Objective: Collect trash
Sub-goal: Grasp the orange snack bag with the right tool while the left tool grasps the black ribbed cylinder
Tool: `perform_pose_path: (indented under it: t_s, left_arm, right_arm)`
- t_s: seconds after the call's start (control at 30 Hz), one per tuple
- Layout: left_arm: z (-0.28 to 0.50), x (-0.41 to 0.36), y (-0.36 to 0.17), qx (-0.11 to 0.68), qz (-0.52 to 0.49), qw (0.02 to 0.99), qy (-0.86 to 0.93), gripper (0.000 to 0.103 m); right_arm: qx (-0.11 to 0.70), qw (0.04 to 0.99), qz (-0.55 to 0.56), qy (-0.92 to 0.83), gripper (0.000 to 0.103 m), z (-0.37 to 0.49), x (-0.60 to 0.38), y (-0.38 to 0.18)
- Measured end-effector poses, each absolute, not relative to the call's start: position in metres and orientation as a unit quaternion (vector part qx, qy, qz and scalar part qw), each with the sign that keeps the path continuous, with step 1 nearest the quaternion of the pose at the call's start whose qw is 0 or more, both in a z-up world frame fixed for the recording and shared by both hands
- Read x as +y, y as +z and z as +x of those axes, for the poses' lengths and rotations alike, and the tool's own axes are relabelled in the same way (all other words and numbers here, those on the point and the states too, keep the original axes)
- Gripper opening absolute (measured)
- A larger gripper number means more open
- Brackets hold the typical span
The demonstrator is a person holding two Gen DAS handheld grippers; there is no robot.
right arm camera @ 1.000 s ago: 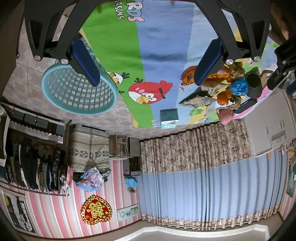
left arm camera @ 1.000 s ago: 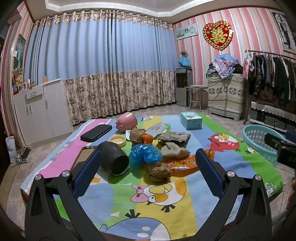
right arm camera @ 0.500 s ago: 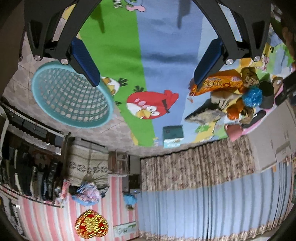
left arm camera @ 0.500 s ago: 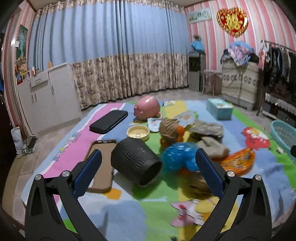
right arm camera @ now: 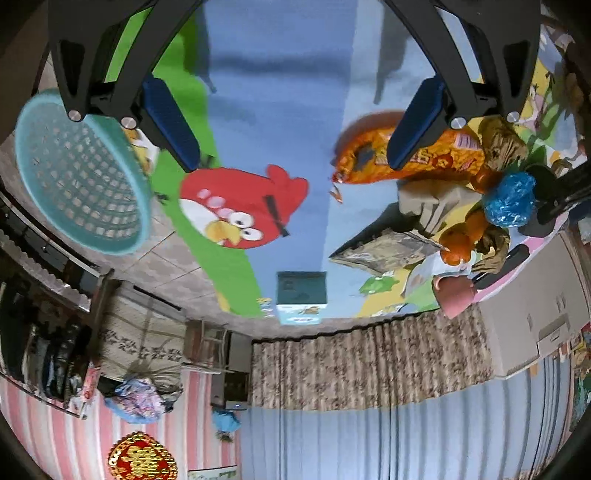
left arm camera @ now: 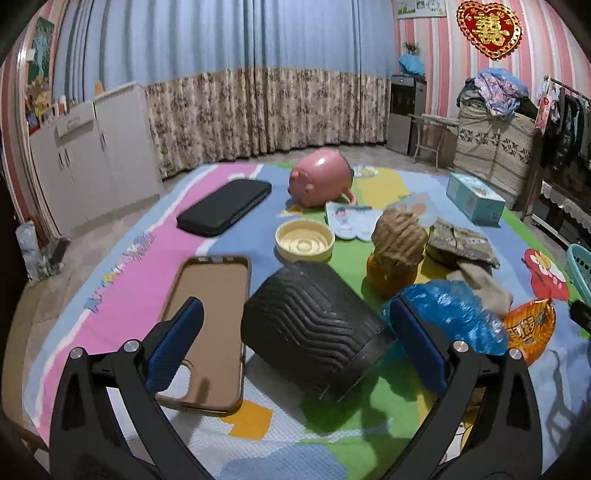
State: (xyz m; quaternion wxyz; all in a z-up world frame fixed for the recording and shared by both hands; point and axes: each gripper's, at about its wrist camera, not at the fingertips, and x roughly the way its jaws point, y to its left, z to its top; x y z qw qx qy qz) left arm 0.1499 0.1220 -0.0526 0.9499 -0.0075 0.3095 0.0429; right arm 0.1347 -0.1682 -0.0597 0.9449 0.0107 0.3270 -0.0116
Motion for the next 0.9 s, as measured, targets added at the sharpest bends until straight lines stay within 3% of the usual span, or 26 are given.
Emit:
perform_pose_path:
  t_s: [0.13,0.2,0.33,0.47,0.53,0.63,0.9]
  left_arm:
    - [0.156,0.124,-0.056,0.322,-0.025,0.946,0.012,0.082]
    - [0.157,0.123,-0.057,0.324,-0.024,0.946,0.007,0.082]
    - [0.155,0.126,-0.056,0.325,-0.024,0.945,-0.001,0.081]
    - [0.153,0.13,-0.052,0.321,-0.016,0.947,0.012,0.081]
    - [0.151,0.134,-0.049,0.315,-0.015,0.949,0.016,0.081]
    - [0.149,0.136,-0.04,0.305,-0.009,0.952,0.025,0.081]
    - [0.141,0.119,0.008,0.253,0.002,0.967,0.018,0.081]
  right_arm:
    - [0.359,0.933,0.001,-0.005,0.098,0.157,-0.157,-0.07]
    - [0.373,0.928,0.001,0.002,0.093,0.162,-0.154,-0.075]
    - [0.402,0.915,0.004,0.026,0.062,0.167,-0.15,-0.087]
    - [0.4,0.915,0.008,0.052,0.04,0.163,-0.148,-0.086]
    - [0.394,0.917,0.007,0.062,0.023,0.162,-0.147,-0.082]
    - [0.373,0.926,0.017,0.063,0.014,0.155,-0.154,-0.071]
    - [0.305,0.951,0.042,0.041,0.013,0.135,-0.205,-0.022]
